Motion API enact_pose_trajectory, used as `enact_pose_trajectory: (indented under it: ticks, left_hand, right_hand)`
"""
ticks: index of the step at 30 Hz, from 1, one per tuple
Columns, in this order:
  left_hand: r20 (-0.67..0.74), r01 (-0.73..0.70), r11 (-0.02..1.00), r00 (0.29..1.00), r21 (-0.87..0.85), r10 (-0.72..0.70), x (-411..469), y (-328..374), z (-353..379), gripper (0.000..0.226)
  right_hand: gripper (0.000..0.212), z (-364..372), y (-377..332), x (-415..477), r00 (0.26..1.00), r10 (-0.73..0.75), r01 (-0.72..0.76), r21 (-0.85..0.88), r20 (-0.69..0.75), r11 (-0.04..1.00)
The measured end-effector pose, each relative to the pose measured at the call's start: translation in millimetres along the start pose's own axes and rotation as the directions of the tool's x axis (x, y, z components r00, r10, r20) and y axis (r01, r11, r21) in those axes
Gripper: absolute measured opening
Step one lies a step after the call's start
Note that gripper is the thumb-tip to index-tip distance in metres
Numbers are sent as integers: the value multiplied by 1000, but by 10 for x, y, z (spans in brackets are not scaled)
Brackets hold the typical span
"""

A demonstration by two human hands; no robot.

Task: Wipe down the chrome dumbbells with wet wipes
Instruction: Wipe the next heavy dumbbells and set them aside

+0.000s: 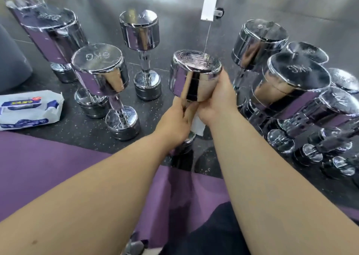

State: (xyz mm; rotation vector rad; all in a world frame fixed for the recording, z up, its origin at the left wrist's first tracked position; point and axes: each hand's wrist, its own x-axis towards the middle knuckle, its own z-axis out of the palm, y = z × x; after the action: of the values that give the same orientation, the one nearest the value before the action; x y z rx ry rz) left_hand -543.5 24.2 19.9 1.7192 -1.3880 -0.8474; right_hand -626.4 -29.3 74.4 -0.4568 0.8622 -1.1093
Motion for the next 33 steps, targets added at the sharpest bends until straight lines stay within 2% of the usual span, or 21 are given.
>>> enact_pose_trajectory:
  ticks: [3, 6, 10, 13, 14, 17, 18, 20, 22, 23, 24, 26, 27, 29, 30, 32, 33]
  left_hand:
    - [-4, 78, 995, 997, -69, -79, 227, 124, 66, 41]
    - [51, 152, 986, 987, 62, -155, 462, 211, 114, 40]
    - [190, 58, 916, 971, 398, -144, 787, 232, 153, 27]
    - [332, -27, 845, 926, 534, -180, 944, 220, 214, 28]
    - [367, -70, 791, 908, 607, -201, 976, 206, 220, 30]
    - [418, -86, 730, 862, 678, -287, 1008, 121, 161, 28]
    - [419, -63, 737, 853, 673, -310, 994, 92, 109, 25]
    - [394, 65, 830, 858, 553, -330, 972, -27, 24, 28]
    - [401, 170, 892, 846, 419, -350, 953, -158, -49, 30]
    - [387, 213, 919, 858, 333, -339, 941, -213, -77, 23]
    - [363, 257, 938, 872, 234, -329, 910, -221, -116, 6]
    - [365, 241, 969, 898, 59, -246, 901, -260, -201, 39]
    - [385, 221, 975, 901, -15, -198, 914, -253, -241, 46]
    - [398, 194, 974, 908, -116, -133, 928, -240, -276, 32]
    - [346, 187, 975, 929, -121, -135, 931, -232, -267, 20]
    - [136, 158, 981, 981, -116, -142, 981, -260, -221, 2]
    - [28, 144, 982, 990, -121, -141, 1018, -286, -199, 6]
  right_hand:
    - [19, -45, 31, 195, 987, 92, -76, 125, -132, 989]
    - [21, -195, 132, 360, 975, 114, -78, 186, -190, 979]
    - [39, -338, 187, 542, 958, 126, -133, -9, -259, 991]
    - [32, -449, 285, 699, 920, 45, -122, -176, -388, 977]
    - [30, -501, 357, 765, 909, 8, -116, -235, -416, 965]
    - [24, -568, 596, 817, 898, -65, -134, -412, -434, 901]
    - [22, -557, 645, 803, 902, -74, -137, -443, -426, 886]
    - [21, -533, 655, 751, 910, -71, -114, -410, -409, 905]
    - [23, -508, 570, 698, 934, -35, -54, -236, -357, 970]
    - [24, -512, 513, 688, 945, -16, -27, -128, -327, 991]
    - [23, -521, 455, 689, 956, -2, -4, -19, -294, 1000]
    - [19, -500, 359, 686, 975, 30, 5, 157, -220, 988]
    - [18, -472, 328, 684, 980, 44, -4, 203, -193, 979]
    - [17, -382, 290, 692, 985, 54, -16, 222, -165, 975]
    - [17, -340, 276, 700, 986, 49, -14, 217, -156, 976]
    - [16, -301, 263, 723, 987, 45, -15, 195, -152, 981]
    - [16, -296, 269, 731, 987, 43, -19, 151, -158, 988]
